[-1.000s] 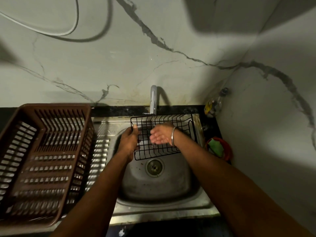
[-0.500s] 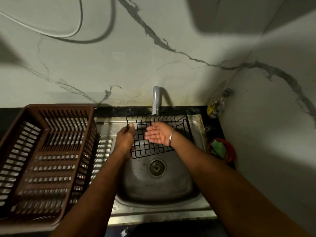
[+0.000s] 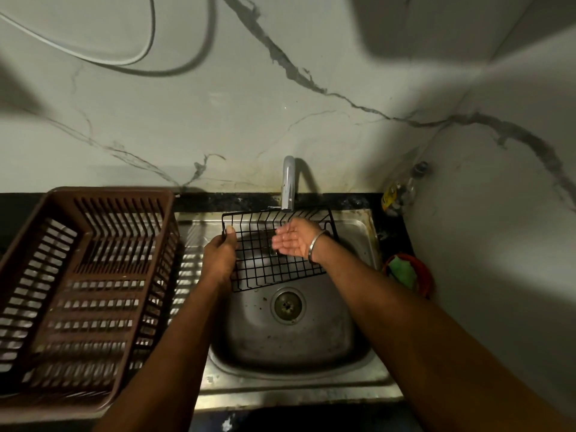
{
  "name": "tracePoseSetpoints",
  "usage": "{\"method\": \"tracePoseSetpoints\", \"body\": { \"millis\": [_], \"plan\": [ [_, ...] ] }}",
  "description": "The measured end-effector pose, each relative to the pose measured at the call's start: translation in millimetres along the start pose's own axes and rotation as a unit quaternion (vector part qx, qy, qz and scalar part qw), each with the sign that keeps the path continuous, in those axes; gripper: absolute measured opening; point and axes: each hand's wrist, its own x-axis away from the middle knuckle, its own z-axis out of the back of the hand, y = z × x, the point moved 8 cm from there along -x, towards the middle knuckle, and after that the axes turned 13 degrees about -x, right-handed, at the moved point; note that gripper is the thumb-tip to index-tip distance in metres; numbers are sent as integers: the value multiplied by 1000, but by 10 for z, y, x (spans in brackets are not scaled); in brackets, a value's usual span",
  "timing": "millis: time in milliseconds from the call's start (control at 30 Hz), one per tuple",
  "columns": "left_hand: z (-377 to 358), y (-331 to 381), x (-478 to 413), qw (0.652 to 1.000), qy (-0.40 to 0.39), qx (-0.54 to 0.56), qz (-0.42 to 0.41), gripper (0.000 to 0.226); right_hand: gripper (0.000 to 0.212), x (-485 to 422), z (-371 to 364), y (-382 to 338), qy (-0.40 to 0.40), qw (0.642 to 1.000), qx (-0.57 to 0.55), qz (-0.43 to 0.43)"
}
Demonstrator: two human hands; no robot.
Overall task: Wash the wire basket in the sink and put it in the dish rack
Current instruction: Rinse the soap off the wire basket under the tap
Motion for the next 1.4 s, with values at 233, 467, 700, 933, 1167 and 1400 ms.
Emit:
{"method": "tracePoseSetpoints", "body": {
  "millis": [233, 467, 700, 933, 1167, 1400],
  "plan": [
    [36, 49, -6, 1000, 19, -10, -4, 34, 39, 27, 30, -38, 28, 997, 71, 6],
    [103, 27, -12, 1000, 18, -14, 14, 40, 38, 22, 64, -74, 17, 1000, 18, 3],
    [159, 12, 10, 999, 21, -24, 16, 43, 32, 36, 18, -93, 46, 997, 66, 4],
    [230, 59, -11, 998, 42, -36, 3, 45, 41, 70, -44, -107, 70, 984, 161, -13],
    [249, 91, -6, 998, 44, -43, -8, 44, 26, 68, 28, -91, 109, 986, 127, -26],
    [209, 75, -34, 998, 46, -40, -3, 43, 24, 7, 111, -24, 140, 970, 196, -45]
  ]
}}
